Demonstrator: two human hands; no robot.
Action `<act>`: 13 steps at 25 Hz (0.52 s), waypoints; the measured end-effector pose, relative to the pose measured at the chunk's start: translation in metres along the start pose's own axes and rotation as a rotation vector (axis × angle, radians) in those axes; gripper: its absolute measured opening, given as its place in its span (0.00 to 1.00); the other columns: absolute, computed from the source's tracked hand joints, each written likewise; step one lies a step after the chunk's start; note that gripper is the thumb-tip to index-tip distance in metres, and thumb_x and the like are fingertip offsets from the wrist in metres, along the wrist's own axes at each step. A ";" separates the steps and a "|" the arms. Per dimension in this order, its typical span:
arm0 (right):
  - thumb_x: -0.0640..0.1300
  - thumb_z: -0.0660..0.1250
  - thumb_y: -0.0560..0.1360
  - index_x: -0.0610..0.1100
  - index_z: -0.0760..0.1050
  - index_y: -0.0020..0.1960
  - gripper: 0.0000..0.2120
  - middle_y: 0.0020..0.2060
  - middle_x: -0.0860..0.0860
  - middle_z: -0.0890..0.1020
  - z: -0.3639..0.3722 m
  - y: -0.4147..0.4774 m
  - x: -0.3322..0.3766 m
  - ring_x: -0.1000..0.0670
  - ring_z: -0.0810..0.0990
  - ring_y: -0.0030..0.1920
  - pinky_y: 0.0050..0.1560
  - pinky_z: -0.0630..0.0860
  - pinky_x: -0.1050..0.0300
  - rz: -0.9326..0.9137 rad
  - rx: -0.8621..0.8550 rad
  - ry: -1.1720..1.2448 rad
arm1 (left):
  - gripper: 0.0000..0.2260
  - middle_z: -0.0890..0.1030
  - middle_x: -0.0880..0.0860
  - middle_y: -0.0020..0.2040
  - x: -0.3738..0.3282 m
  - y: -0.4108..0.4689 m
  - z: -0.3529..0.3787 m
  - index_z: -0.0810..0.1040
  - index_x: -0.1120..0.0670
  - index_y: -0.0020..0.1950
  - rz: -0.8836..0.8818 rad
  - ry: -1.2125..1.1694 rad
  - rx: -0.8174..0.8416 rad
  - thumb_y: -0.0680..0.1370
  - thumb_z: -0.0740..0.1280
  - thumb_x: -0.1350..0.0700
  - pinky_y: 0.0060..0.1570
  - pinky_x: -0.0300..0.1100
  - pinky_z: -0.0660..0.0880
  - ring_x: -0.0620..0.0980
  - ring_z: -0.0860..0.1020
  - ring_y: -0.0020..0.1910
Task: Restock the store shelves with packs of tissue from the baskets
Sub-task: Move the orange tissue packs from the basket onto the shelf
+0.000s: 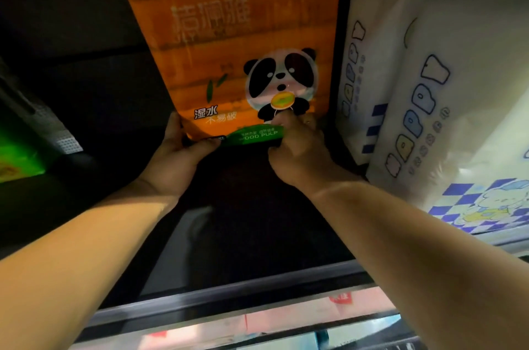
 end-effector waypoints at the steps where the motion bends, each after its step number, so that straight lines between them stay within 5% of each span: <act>1: 0.40 0.62 0.77 0.53 0.59 0.74 0.28 0.72 0.42 0.57 0.007 0.003 0.003 0.38 0.56 0.73 0.69 0.64 0.46 -0.019 0.116 -0.018 | 0.27 0.80 0.47 0.59 0.000 0.002 0.000 0.73 0.32 0.58 -0.004 -0.005 0.007 0.64 0.74 0.52 0.62 0.53 0.72 0.52 0.77 0.62; 5: 0.36 0.60 0.79 0.55 0.50 0.78 0.34 0.77 0.42 0.42 0.017 0.016 0.002 0.37 0.49 0.77 0.75 0.56 0.45 0.008 0.252 -0.048 | 0.31 0.82 0.48 0.55 -0.002 0.006 0.001 0.70 0.43 0.66 -0.016 0.042 0.008 0.65 0.67 0.61 0.50 0.45 0.76 0.52 0.80 0.56; 8: 0.37 0.60 0.79 0.55 0.47 0.79 0.35 0.77 0.40 0.42 0.020 0.028 -0.001 0.35 0.47 0.76 0.75 0.54 0.41 -0.020 0.277 -0.110 | 0.27 0.81 0.53 0.57 0.000 0.019 0.001 0.72 0.46 0.64 -0.094 0.034 0.047 0.67 0.69 0.63 0.57 0.52 0.77 0.54 0.80 0.55; 13: 0.42 0.63 0.79 0.60 0.44 0.78 0.38 0.77 0.42 0.41 0.022 0.043 -0.006 0.35 0.44 0.77 0.74 0.52 0.36 0.043 0.341 -0.177 | 0.21 0.75 0.56 0.62 -0.003 0.026 -0.011 0.79 0.41 0.53 -0.198 0.277 0.012 0.60 0.75 0.48 0.60 0.55 0.75 0.57 0.77 0.59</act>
Point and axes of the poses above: each hand's wrist, its own y-axis towards the middle knuckle, its own z-axis out of the palm, x = y × z, the point moved 5 cm from there along y, towards the middle knuckle
